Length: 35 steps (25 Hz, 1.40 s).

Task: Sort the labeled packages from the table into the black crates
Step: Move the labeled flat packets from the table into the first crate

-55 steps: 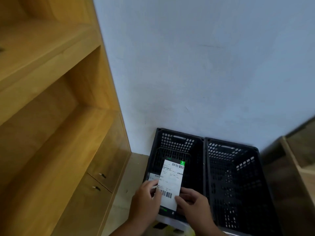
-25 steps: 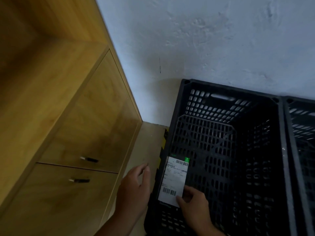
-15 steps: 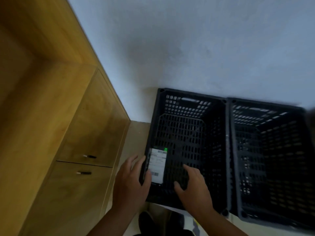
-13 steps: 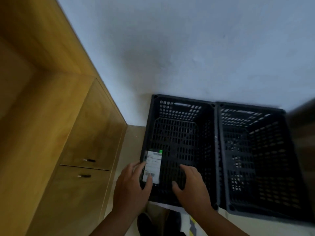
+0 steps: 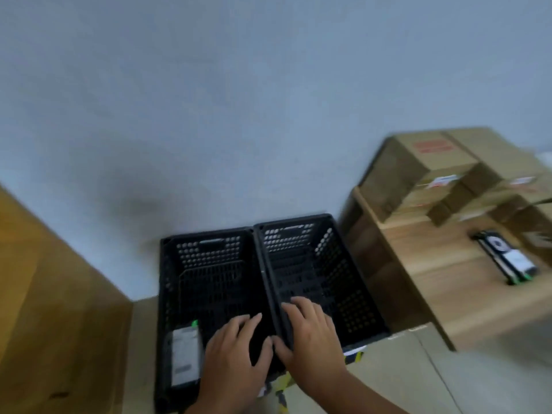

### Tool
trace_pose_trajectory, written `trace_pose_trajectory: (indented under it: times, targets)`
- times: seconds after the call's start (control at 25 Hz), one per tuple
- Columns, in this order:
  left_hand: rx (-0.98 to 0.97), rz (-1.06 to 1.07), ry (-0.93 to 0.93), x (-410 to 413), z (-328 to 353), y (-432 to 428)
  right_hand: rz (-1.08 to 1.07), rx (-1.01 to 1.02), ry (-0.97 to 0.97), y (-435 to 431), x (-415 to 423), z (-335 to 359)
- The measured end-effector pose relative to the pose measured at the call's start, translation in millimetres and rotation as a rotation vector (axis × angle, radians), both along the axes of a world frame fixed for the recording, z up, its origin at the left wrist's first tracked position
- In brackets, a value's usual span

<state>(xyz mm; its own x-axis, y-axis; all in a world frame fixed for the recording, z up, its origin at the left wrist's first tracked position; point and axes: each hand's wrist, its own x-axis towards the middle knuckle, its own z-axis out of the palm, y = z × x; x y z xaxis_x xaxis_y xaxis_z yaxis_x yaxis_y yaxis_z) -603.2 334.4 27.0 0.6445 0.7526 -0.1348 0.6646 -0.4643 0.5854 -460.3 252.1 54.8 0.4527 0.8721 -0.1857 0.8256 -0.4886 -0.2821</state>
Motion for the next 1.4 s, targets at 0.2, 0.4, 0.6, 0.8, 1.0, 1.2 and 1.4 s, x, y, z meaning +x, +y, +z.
trace_pose_trajectory:
  times: [0.2,0.4,0.6,0.8,1.0,1.2,1.4]
  targets:
    - [0.09,-0.171,-0.046,83.0,15.7,-43.1,-0.208,0.014,0.006,-71.7,66.8,29.6]
    - [0.127,-0.317,-0.089,170.3,24.7,-100.8,-0.403,0.096,0.025,-157.3,141.8,43.2]
    - [0.155,-0.329,-0.081,280.1,22.0,-188.4,-0.517,0.13,0.042,-258.2,237.9,40.9]
    - [0.166,-0.347,-0.052,386.5,34.3,-278.3,-0.594,0.141,0.03,-349.7,327.2,41.8]
    - [0.082,-0.363,-0.06,461.5,47.0,-322.0,-0.654,0.16,0.01,-401.3,401.5,35.6]
    - [0.09,-0.371,-0.093,535.4,42.7,-319.9,-0.64,0.134,-0.005,-400.4,472.9,26.2]
    - [0.055,-0.395,-0.118,605.0,23.8,-315.1,-0.649,0.107,-0.06,-389.8,553.7,26.3]
